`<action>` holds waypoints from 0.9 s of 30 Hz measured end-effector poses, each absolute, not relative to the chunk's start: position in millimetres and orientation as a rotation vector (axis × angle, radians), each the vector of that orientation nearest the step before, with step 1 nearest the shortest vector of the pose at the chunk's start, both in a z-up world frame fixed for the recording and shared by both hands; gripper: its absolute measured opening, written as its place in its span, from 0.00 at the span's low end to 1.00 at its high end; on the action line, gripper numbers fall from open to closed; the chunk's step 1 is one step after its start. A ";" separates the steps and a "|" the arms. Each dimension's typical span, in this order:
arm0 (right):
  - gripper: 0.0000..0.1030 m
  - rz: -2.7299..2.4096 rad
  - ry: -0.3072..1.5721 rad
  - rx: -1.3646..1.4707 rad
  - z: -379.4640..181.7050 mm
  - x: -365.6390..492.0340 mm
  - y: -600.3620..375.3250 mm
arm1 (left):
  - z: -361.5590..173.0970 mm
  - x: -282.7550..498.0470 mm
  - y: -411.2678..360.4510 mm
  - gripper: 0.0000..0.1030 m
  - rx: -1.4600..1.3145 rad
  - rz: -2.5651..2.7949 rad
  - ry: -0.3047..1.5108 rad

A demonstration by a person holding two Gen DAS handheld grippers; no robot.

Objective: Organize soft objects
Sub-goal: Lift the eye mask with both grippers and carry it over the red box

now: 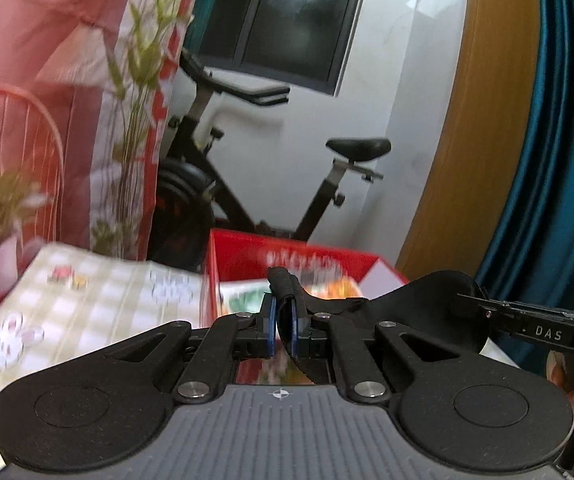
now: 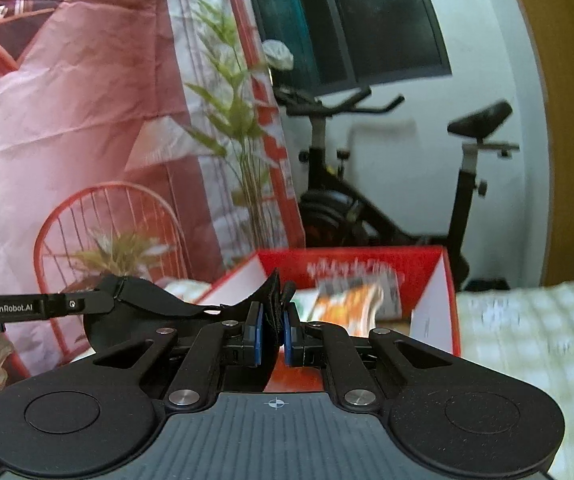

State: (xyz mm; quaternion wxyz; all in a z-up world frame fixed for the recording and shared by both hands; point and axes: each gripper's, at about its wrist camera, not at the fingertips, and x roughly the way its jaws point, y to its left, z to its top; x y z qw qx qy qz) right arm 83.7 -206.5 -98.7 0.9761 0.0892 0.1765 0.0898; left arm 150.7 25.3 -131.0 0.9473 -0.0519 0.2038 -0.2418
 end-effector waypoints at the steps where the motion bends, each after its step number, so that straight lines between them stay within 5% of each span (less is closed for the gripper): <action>1: 0.09 0.178 0.349 0.168 -94.7 89.5 -206.5 | -126.3 157.1 21.3 0.08 -0.096 -0.491 0.403; 11: 0.09 0.117 0.381 0.107 -79.5 162.6 -220.0 | -121.7 223.3 -24.7 0.07 -0.015 -0.494 0.458; 27: 0.09 0.068 0.614 0.128 -145.4 195.3 -229.1 | -177.4 266.4 -41.7 0.07 0.061 -0.513 0.691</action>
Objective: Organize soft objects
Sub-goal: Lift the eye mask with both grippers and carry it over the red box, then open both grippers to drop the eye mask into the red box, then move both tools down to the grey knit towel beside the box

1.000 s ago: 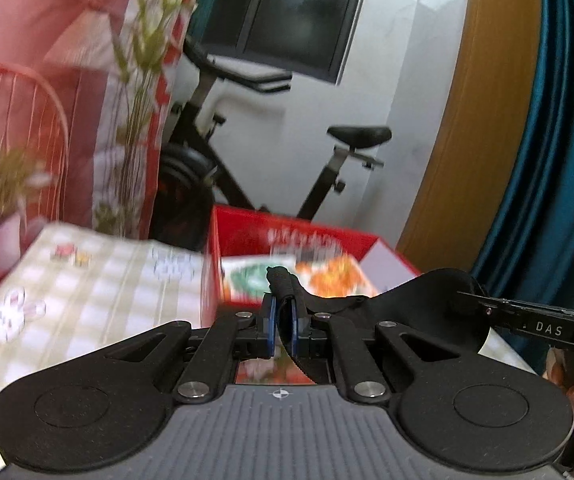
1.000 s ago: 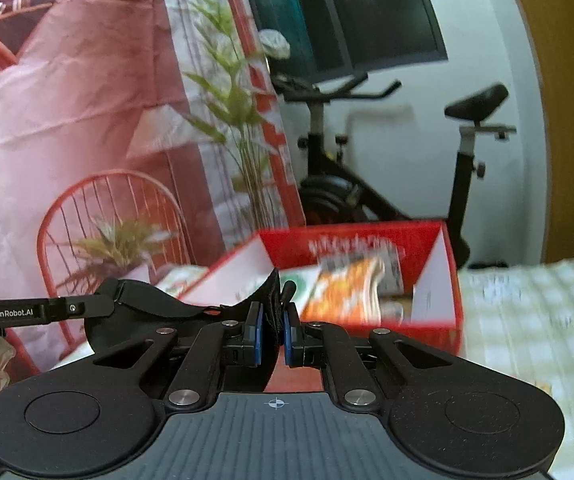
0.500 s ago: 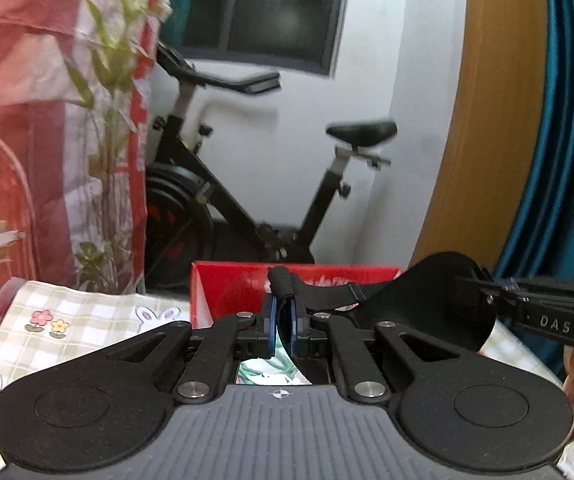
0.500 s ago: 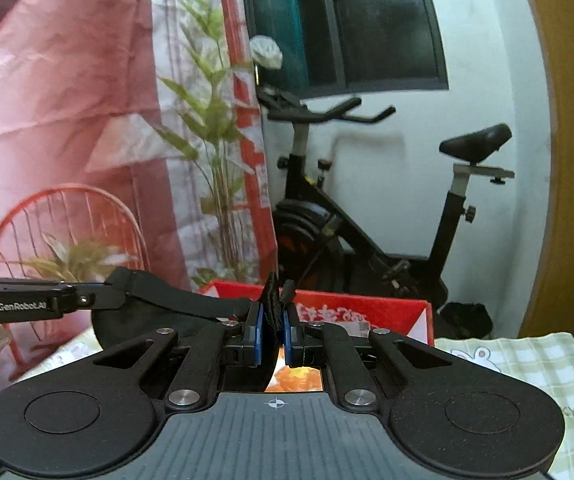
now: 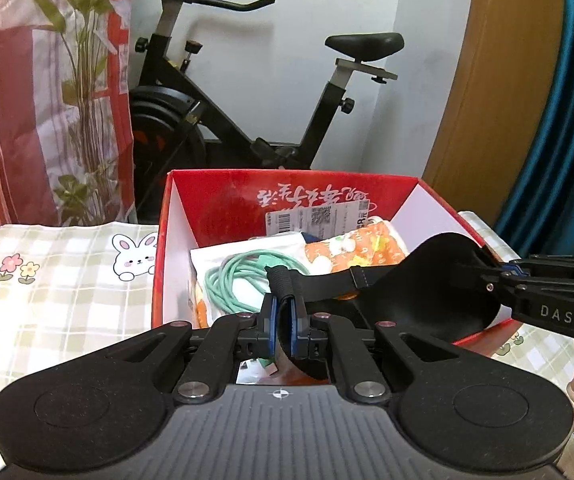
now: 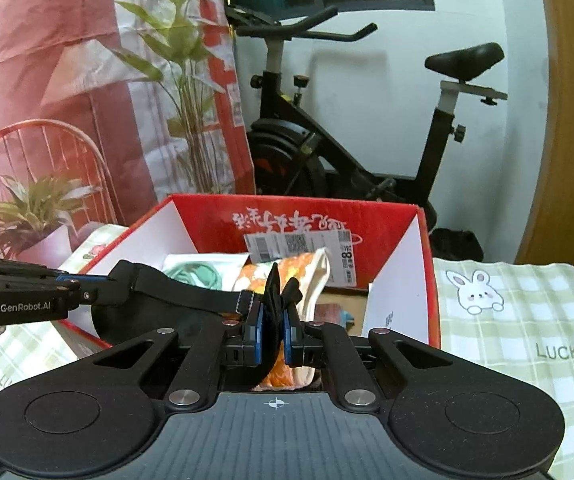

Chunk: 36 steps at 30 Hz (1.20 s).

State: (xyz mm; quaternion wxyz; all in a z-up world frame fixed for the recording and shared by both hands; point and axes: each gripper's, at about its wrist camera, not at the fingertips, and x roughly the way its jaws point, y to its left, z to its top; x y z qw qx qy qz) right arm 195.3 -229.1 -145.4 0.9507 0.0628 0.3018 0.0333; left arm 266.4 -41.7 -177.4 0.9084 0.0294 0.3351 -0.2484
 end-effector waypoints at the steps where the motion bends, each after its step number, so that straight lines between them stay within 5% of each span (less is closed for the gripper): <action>1: 0.08 0.067 0.615 0.126 -145.8 195.5 -229.0 | -177.9 267.4 -41.3 0.07 0.062 -0.512 0.693; 6: 0.10 0.040 0.615 0.103 -147.8 195.9 -229.9 | -177.8 272.1 -43.9 0.09 0.085 -0.512 0.691; 8: 0.19 0.023 0.613 0.075 -148.6 194.8 -228.1 | -176.5 271.0 -44.1 0.12 0.094 -0.507 0.689; 11: 0.26 0.001 0.604 0.021 -148.4 192.0 -224.3 | -173.6 268.9 -43.4 0.39 0.099 -0.513 0.679; 13: 0.37 -0.005 0.602 0.000 -147.5 189.8 -223.1 | -169.9 264.7 -42.5 0.69 0.100 -0.508 0.655; 16: 0.63 -0.024 0.579 -0.028 -144.2 184.1 -222.5 | -164.0 259.1 -43.8 0.87 0.118 -0.489 0.626; 18: 0.68 -0.041 0.566 -0.041 -140.6 182.0 -222.0 | -159.8 254.6 -44.4 0.93 0.134 -0.477 0.609; 25: 0.98 -0.037 0.519 -0.037 -128.6 158.6 -218.6 | -147.4 229.6 -38.1 1.00 0.171 -0.453 0.582; 36: 1.00 -0.008 0.535 0.078 -145.2 84.6 -209.9 | -165.0 155.2 -1.7 1.00 0.108 -0.437 0.634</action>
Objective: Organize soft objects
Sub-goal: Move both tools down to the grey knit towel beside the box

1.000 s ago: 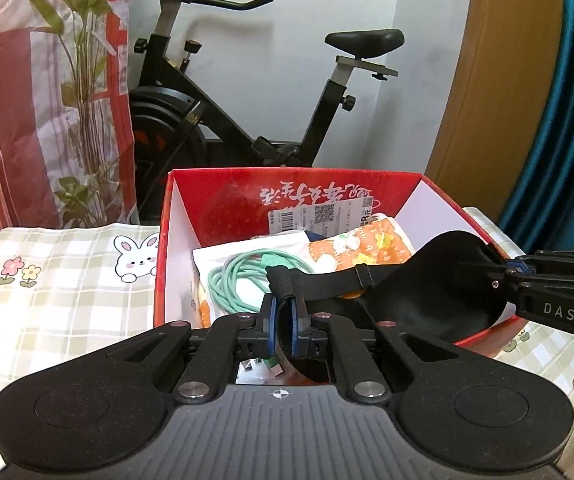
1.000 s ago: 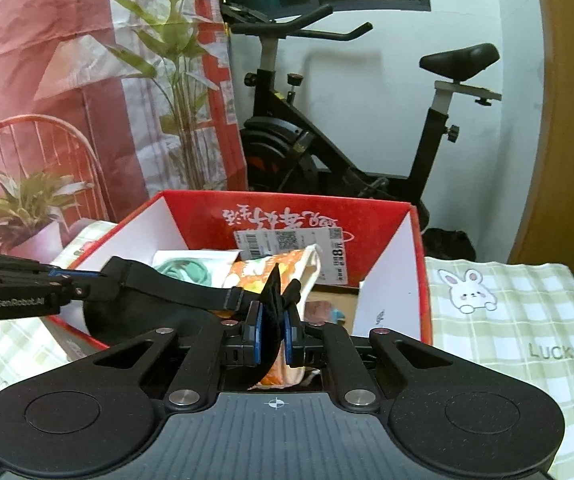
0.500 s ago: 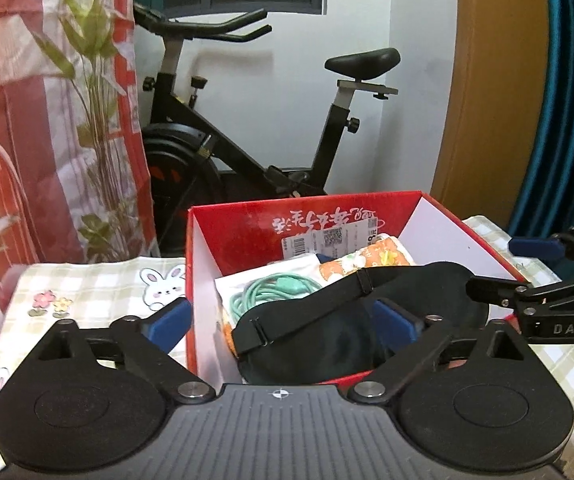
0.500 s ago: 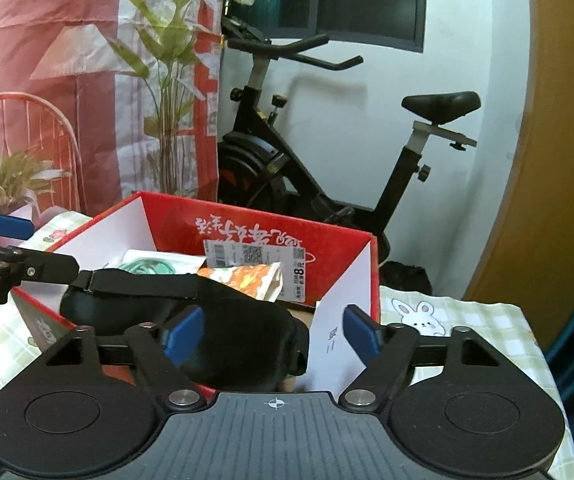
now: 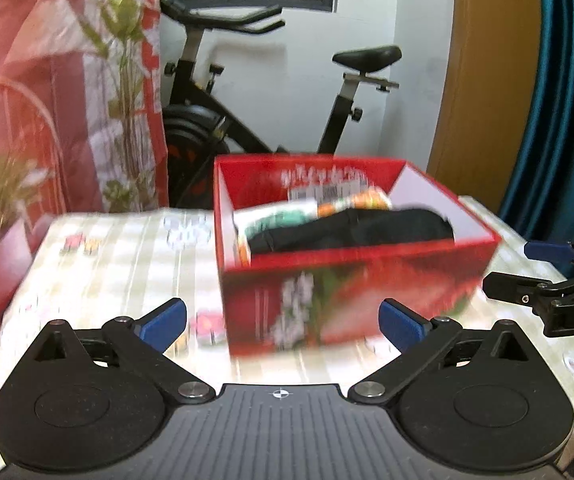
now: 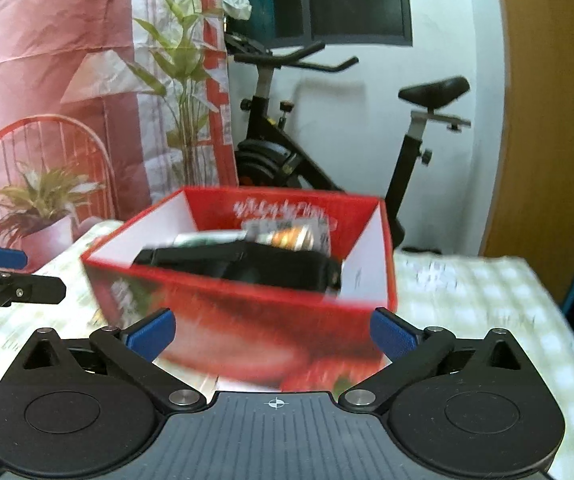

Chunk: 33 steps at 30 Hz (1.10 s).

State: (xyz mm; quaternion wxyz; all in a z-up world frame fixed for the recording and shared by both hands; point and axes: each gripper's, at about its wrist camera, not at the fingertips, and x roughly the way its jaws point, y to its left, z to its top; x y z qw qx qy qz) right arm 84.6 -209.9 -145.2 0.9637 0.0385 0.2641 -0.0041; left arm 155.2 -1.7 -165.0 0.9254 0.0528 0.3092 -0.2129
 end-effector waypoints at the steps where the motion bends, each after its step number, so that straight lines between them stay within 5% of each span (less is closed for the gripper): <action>1: 1.00 -0.010 0.547 0.085 -151.0 77.6 -208.5 | -172.2 148.0 1.3 1.00 0.106 -0.434 0.651; 22: 1.00 -0.082 0.830 0.156 -239.5 14.7 -194.0 | -267.0 116.5 17.5 1.00 0.044 -0.401 0.944; 33: 1.00 -0.092 0.812 0.139 -248.7 15.2 -192.0 | -273.9 110.9 12.8 1.00 0.063 -0.378 0.896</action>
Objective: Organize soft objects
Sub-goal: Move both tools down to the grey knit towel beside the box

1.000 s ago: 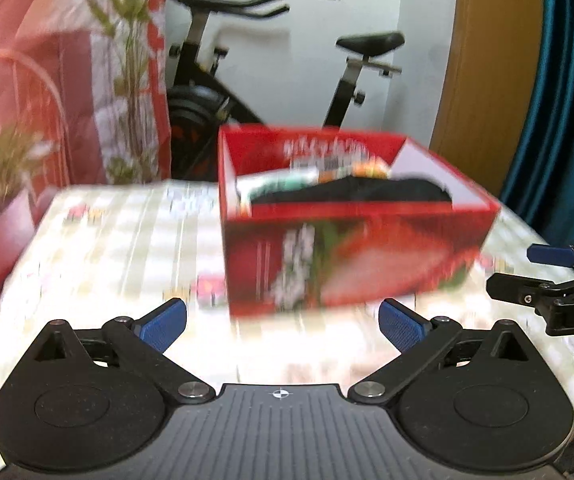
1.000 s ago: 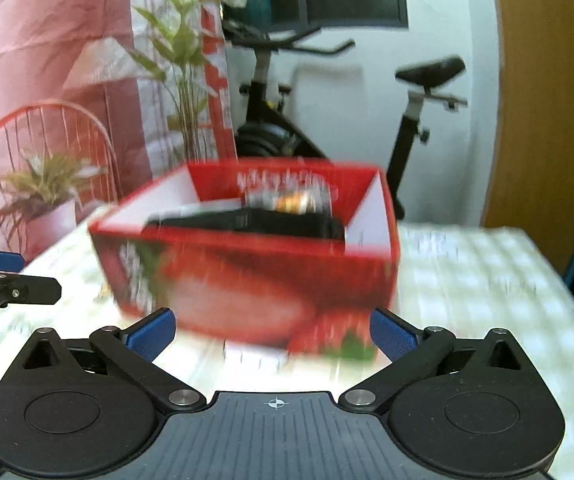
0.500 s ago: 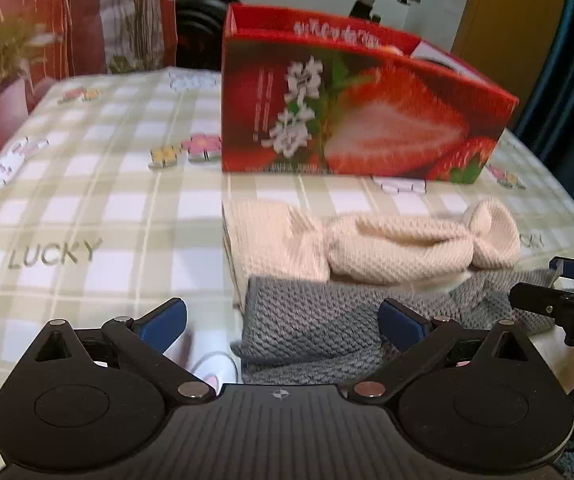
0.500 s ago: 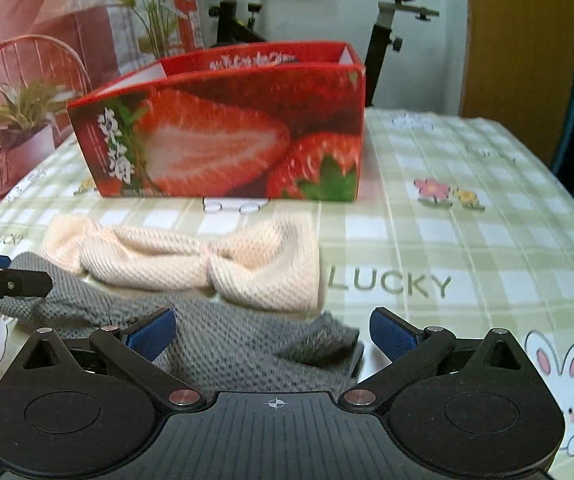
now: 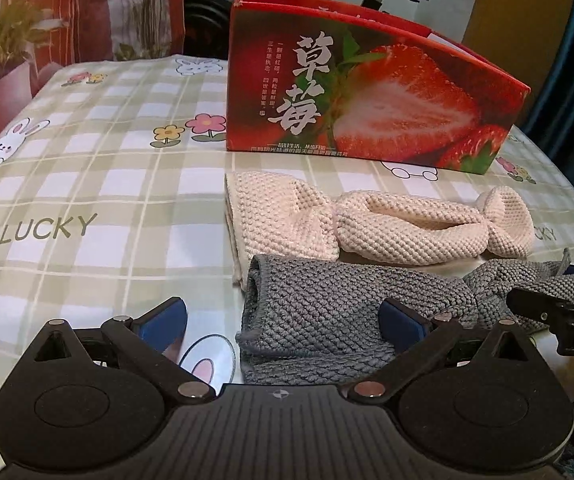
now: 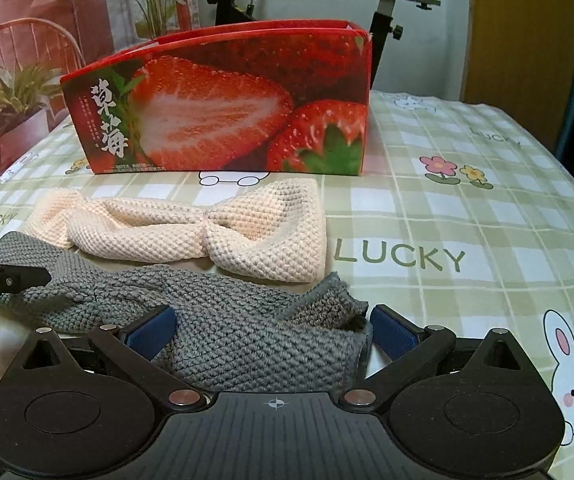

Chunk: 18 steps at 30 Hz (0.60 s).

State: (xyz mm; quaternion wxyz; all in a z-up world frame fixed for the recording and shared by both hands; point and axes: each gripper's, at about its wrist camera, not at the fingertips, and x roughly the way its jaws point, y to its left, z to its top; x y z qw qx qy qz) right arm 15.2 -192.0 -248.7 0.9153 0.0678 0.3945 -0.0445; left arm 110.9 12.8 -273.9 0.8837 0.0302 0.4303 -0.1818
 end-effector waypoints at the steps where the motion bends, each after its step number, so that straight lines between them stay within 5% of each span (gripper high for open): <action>1: 1.00 -0.092 0.808 0.138 -249.1 15.3 -192.2 | -274.2 110.1 12.2 1.00 0.066 -0.377 0.892; 18: 1.00 -0.095 0.794 0.128 -250.5 16.0 -192.0 | -276.2 111.4 13.3 1.00 0.080 -0.373 0.877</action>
